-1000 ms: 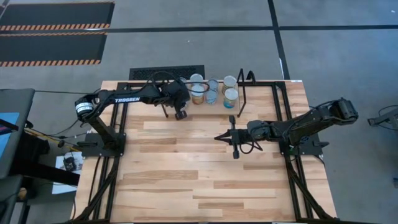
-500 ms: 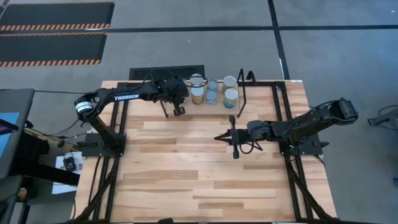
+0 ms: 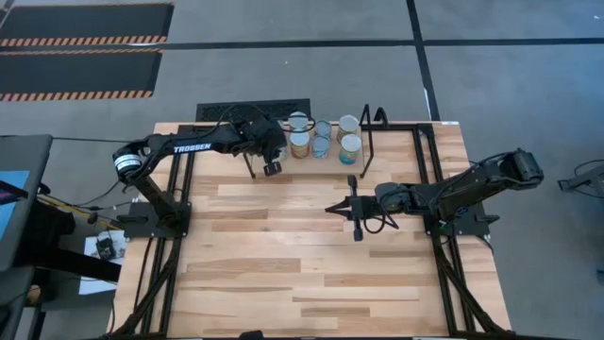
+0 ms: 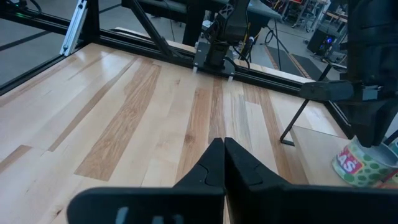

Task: Pick and place cans onto a shelf
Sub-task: Put the light green can on the shelf aligned with the blue can

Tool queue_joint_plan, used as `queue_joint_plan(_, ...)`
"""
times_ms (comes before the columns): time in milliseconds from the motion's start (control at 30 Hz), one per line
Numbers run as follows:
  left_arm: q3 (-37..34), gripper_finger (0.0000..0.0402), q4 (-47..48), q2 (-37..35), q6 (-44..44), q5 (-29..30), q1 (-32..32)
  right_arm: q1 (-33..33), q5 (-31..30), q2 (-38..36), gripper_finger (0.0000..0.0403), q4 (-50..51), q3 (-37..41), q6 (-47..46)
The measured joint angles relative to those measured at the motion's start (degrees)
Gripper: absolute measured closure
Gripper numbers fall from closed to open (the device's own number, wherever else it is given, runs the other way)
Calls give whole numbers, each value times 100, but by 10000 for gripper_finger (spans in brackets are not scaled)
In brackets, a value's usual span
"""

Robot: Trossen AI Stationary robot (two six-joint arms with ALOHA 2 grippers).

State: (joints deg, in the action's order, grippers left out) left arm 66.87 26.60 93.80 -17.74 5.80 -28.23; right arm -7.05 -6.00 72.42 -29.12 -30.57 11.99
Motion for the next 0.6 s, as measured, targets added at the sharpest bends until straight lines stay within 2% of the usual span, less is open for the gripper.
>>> queue_joint_plan(300,-200,353,-218,0,-60,68,0,-1,0,0,388,1,0,0)
queue_joint_plan(600,-308,352,-518,0,-66,450,-2,-1,-1,0,388,0,0,0)
